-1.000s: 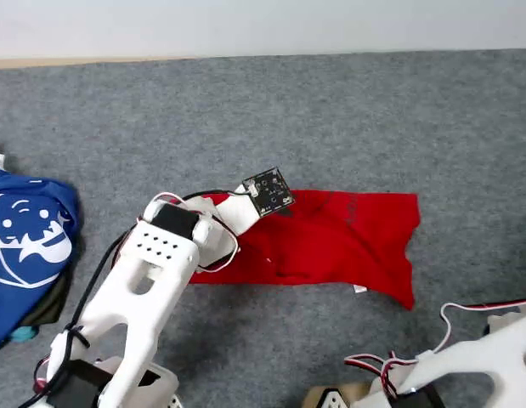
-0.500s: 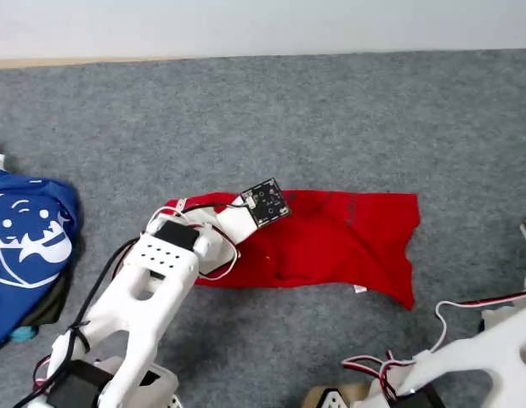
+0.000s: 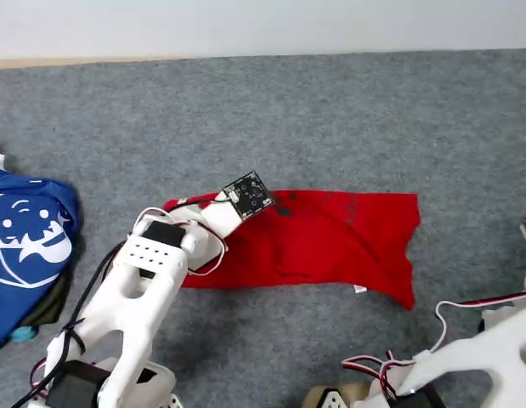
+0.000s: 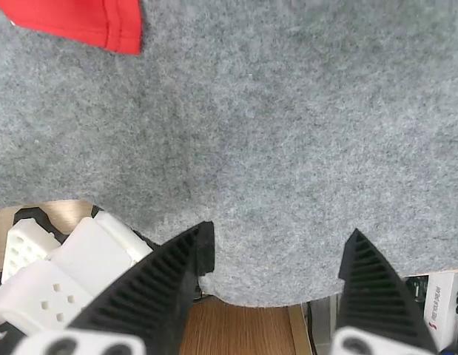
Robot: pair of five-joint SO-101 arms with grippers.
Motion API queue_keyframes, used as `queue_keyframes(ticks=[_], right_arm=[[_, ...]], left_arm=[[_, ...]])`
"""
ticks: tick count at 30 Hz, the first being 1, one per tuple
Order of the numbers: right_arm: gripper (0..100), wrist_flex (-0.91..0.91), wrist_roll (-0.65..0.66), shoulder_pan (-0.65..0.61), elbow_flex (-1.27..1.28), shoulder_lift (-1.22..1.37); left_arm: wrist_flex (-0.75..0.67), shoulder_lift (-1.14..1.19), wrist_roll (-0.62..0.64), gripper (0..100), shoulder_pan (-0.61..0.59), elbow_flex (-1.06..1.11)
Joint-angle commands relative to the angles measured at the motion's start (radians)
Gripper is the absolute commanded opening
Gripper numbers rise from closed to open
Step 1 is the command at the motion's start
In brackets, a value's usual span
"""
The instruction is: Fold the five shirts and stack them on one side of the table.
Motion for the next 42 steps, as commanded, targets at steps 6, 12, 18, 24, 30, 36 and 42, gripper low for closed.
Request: queue_keyframes(ticks=[6, 12, 18, 24, 30, 36, 42], right_arm=[[28.4, 0.022, 0.006, -0.031, -0.005, -0.031], [28.4, 0.022, 0.006, -0.041, -0.005, -0.031], [28.4, 0.024, 0.006, -0.041, -0.005, -0.038], [28.4, 0.024, 0.008, -0.041, -0.003, -0.038], [28.4, 0.024, 0.008, -0.041, -0.003, -0.033], [28.4, 0.024, 0.006, -0.041, -0.003, -0.031], [28.4, 0.024, 0.008, -0.041, -0.003, -0.031]], left_arm=[[-0.018, 0.037, 0.002, 7, -0.009, -0.013], [-0.04, 0.189, 0.0, 7, -0.023, -0.073], [0.005, 0.216, 0.002, 3, -0.071, -0.186], [0.155, 0.166, -0.002, 3, -0.051, -0.286], [0.222, 0.117, 0.0, 8, -0.044, -0.303], [0.221, 0.115, 0.002, 15, -0.058, -0.268], [0.222, 0.106, 0.002, 14, -0.078, -0.286]])
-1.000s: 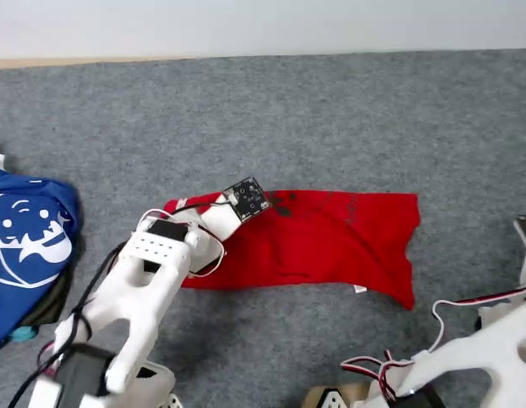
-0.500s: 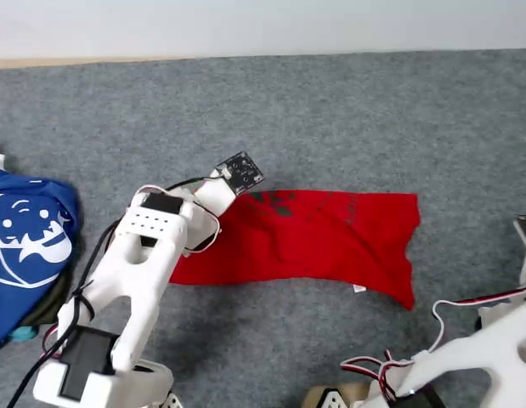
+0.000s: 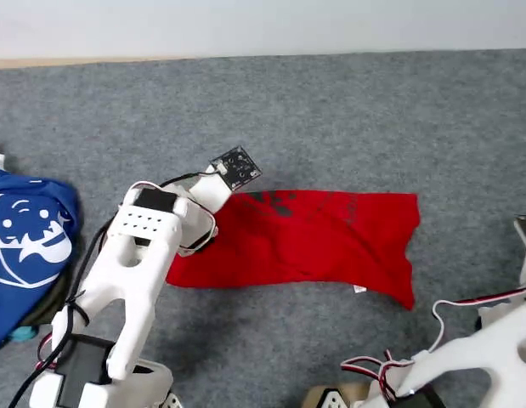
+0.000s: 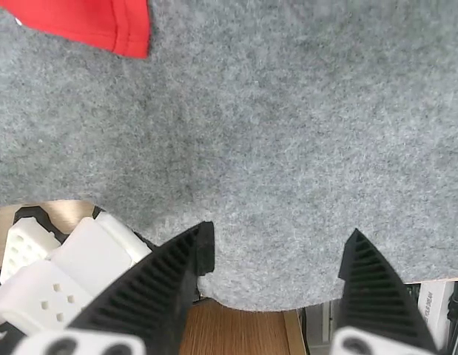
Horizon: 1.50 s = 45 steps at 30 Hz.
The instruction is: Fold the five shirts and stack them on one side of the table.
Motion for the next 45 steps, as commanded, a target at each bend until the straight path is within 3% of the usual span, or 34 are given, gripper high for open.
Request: queue_keyframes(ticks=[1, 9, 20, 27, 34, 45], right_arm=[[28.4, 0.024, 0.008, -0.01, -0.003, -0.031], [28.4, 0.024, 0.008, -0.005, -0.003, -0.031], [28.4, 0.024, 0.005, -0.01, -0.003, -0.031], [28.4, 0.024, 0.005, -0.008, -0.003, -0.031], [28.4, 0.024, 0.008, -0.005, -0.003, -0.038], [28.4, 0.042, 0.005, -0.01, -0.003, -0.039]], left_arm=[[0.012, -0.063, 0.0, 14, -0.008, -0.024], [0.123, -0.052, -0.005, 0, -0.072, -0.09], [0.095, -0.041, -0.005, 0, -0.068, 0.061], [0.084, 0.149, -0.003, 0, -0.072, 0.027], [0.265, 0.218, -0.003, 0, -0.153, -0.156], [0.453, 0.014, -0.003, 0, -0.138, -0.222]])
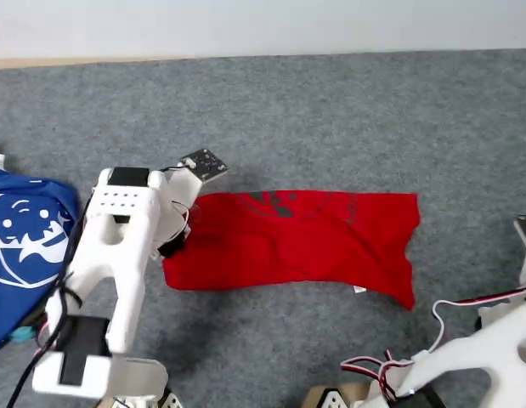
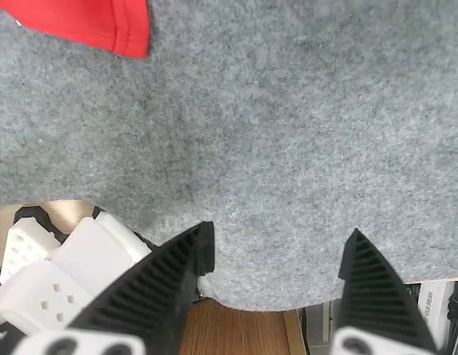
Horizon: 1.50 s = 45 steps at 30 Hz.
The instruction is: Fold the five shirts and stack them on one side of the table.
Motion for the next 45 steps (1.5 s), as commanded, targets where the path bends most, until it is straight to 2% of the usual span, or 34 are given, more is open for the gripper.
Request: queue_keyframes(ticks=[1, 4, 6, 8, 12, 16, 21, 25, 29, 32, 36, 45], right_arm=[[28.4, 0.038, 0.003, -0.012, -0.003, -0.039], [28.4, 0.038, 0.002, -0.012, -0.003, -0.039], [27.4, 0.038, -0.012, -0.013, -0.005, -0.039], [21.0, 0.038, -0.061, -0.045, -0.005, -0.039], [6.5, 0.033, -0.153, -0.176, -0.006, -0.039], [4.6, 0.01, -0.247, -0.352, -0.006, -0.03], [4.1, -0.176, -0.379, -0.515, 0.048, -0.028], [0.8, -0.357, -0.408, -0.602, 0.117, -0.012], [3.6, -0.432, -0.41, -0.657, 0.126, 0.107], [9.9, -0.452, -0.411, -0.674, 0.109, 0.225], [17.5, -0.453, -0.488, -0.674, 0.018, 0.39], [17.7, -0.447, -0.525, -0.68, -0.235, 0.737]], left_arm=[[0.049, -0.112, -0.006, 0, -0.002, -0.039], [0.055, -0.206, -0.002, 0, -0.032, -0.039], [0.054, -0.278, 0.054, 0, -0.061, -0.039], [0.054, -0.347, 0.129, 0, -0.084, -0.039], [0.071, -0.463, 0.222, 0, -0.152, -0.039], [0.123, -0.539, 0.25, 0, -0.212, -0.039], [0.187, -0.594, 0.25, 0, -0.284, -0.039], [0.203, -0.635, 0.25, 0, -0.37, -0.041], [0.203, -0.698, 0.25, 0, -0.468, -0.041], [0.213, -0.758, 0.25, 0, -0.52, -0.039], [0.247, -0.816, 0.245, 0, -0.525, -0.007], [0.245, -0.93, 0.245, 0, -0.525, 0.171]])
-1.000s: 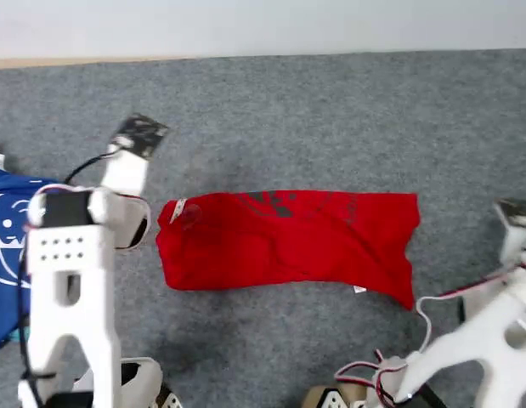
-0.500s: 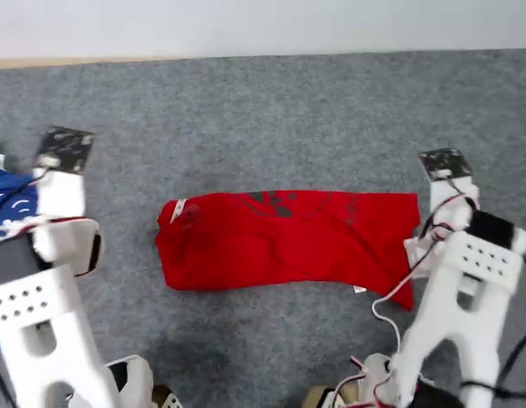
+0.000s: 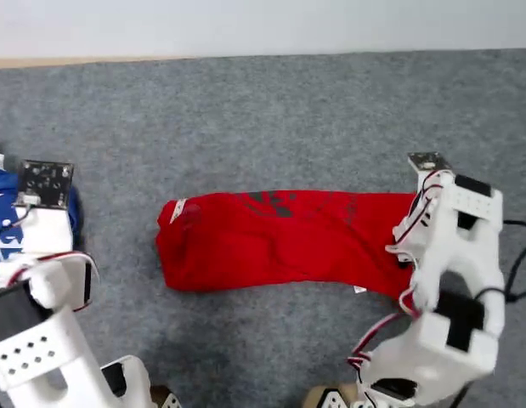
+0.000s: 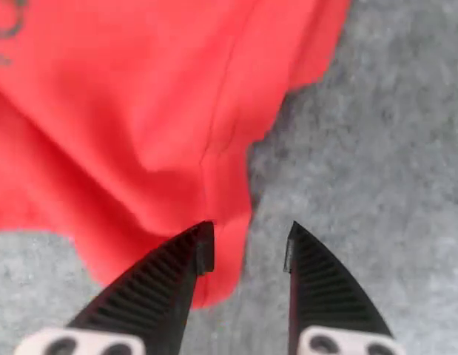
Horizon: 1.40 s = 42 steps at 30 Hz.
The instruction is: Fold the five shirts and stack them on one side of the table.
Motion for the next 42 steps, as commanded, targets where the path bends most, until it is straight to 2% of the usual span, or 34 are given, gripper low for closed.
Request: queue_keyframes(ticks=[1, 8, 12, 17, 19, 24, 42], right_arm=[[17.7, 0.002, -0.011, -0.016, -0.114, 0.084], [17.7, 0.028, -0.015, -0.085, -0.137, 0.134], [17.6, 0.039, -0.074, -0.12, -0.137, 0.14], [17.5, 0.039, -0.083, -0.148, -0.137, 0.143], [14.5, 0.036, -0.083, -0.162, -0.137, 0.143], [4.4, 0.022, -0.075, -0.17, -0.161, 0.134], [1.0, 0.084, -0.074, -0.147, -0.324, 0.058]], left_arm=[[0.011, -0.048, 0.002, 0, -0.005, 0.019], [0.011, -0.063, 0.005, 0, -0.005, 0.022], [0.011, -0.063, 0.005, 0, -0.005, 0.022], [0.011, -0.063, 0.005, 0, -0.005, 0.022], [0.011, -0.063, 0.005, 0, -0.005, 0.022], [0.009, -0.063, 0.005, 0, -0.005, 0.022], [0.009, -0.063, -0.002, 0, -0.005, 0.016]])
